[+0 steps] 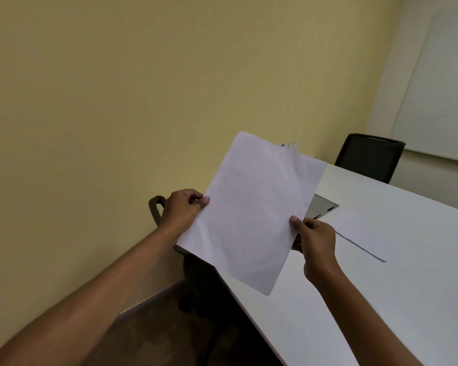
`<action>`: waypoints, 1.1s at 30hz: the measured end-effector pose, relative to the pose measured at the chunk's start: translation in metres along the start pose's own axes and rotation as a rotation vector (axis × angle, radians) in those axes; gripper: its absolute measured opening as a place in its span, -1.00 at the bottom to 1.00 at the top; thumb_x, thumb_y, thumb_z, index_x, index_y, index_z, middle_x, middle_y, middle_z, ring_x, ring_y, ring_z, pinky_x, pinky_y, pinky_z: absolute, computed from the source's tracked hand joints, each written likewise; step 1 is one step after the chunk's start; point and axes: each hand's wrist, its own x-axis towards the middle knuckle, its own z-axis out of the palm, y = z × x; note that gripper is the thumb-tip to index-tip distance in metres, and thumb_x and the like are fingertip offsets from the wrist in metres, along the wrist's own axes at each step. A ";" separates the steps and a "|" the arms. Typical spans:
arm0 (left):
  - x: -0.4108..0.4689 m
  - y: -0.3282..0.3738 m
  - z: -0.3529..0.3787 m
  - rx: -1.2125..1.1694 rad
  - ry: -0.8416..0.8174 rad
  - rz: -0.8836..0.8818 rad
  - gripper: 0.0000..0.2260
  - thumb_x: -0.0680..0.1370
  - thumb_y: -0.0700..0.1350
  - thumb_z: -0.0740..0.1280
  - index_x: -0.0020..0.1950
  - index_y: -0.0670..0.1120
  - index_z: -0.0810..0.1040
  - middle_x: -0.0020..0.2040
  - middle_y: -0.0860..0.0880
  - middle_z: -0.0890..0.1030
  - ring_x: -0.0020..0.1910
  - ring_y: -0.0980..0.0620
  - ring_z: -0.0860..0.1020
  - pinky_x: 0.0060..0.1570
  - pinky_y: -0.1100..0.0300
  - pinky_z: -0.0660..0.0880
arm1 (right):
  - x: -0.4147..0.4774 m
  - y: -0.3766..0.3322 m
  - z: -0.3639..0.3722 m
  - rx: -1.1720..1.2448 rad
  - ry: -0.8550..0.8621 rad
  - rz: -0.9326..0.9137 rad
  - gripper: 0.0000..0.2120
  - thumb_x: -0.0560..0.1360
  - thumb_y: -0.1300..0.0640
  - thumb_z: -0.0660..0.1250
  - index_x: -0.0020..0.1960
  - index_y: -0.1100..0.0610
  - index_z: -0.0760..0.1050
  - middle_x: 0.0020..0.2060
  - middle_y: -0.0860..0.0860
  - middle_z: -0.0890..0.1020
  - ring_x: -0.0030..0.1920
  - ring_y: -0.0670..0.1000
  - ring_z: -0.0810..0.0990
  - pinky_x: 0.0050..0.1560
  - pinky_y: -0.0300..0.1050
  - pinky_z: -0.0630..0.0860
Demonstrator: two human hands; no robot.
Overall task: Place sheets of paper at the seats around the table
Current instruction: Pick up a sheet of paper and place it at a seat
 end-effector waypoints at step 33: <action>0.464 -0.329 0.265 0.695 -0.883 -0.039 -0.70 0.43 0.02 0.46 -0.39 0.00 0.41 -0.33 0.05 0.51 -0.17 -0.04 0.55 -0.19 0.17 0.36 | 0.363 0.307 0.179 -0.368 0.562 0.472 -0.89 0.46 0.17 0.39 -0.17 0.22 0.60 -0.29 0.08 0.66 -0.28 0.09 0.62 -0.19 -0.07 0.54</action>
